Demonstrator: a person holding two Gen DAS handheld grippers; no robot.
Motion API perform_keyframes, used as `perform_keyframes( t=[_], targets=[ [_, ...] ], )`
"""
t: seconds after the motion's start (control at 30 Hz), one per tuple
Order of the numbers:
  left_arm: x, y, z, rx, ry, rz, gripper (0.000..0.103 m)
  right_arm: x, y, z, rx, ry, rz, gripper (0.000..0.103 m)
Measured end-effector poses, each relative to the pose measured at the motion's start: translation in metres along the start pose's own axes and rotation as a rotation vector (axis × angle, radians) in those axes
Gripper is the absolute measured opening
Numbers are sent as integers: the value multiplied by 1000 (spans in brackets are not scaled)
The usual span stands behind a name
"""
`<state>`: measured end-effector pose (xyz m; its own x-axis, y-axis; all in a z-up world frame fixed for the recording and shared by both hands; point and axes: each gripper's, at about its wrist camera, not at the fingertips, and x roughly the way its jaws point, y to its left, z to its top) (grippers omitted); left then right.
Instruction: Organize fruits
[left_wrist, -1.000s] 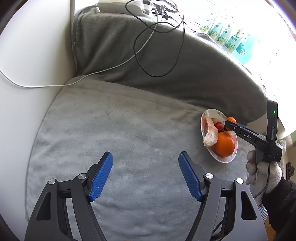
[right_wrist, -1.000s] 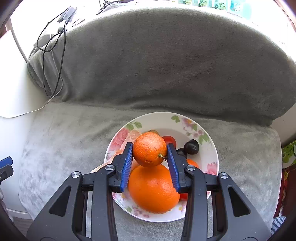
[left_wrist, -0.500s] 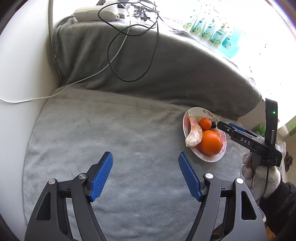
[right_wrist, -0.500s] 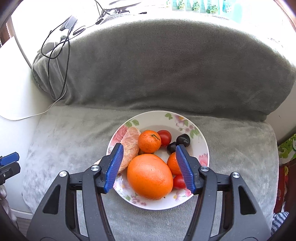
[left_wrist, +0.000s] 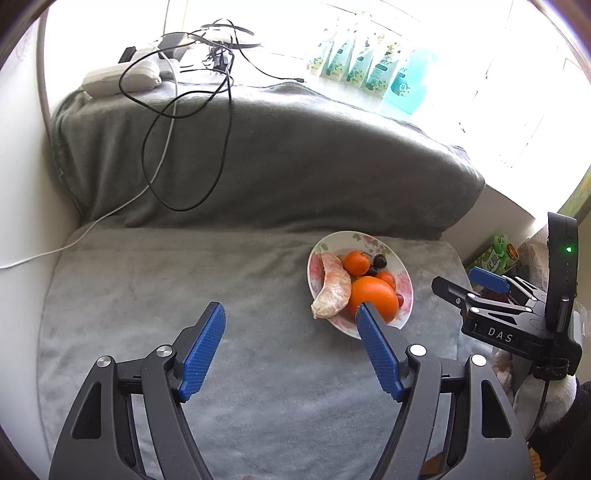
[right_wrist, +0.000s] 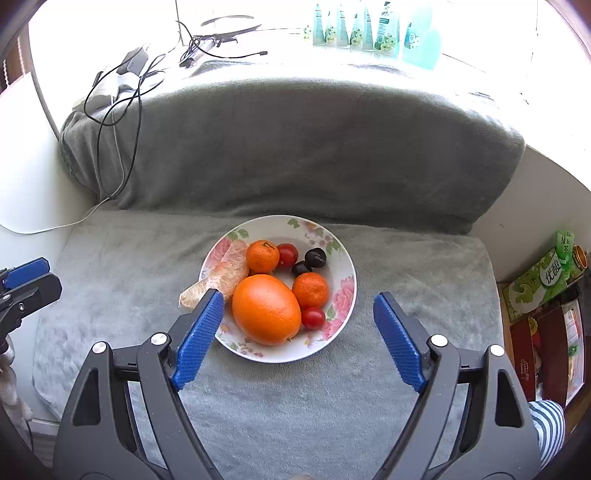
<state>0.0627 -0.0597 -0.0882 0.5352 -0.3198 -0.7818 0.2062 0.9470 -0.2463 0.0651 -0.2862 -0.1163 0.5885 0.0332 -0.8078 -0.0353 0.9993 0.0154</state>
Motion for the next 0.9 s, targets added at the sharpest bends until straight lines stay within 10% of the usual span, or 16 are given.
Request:
perform_keyframes(
  t=[0.9],
  targets=[
    [-10, -41, 13, 74, 16, 30, 74, -63, -26, -10, 121, -79, -29, 86]
  ],
)
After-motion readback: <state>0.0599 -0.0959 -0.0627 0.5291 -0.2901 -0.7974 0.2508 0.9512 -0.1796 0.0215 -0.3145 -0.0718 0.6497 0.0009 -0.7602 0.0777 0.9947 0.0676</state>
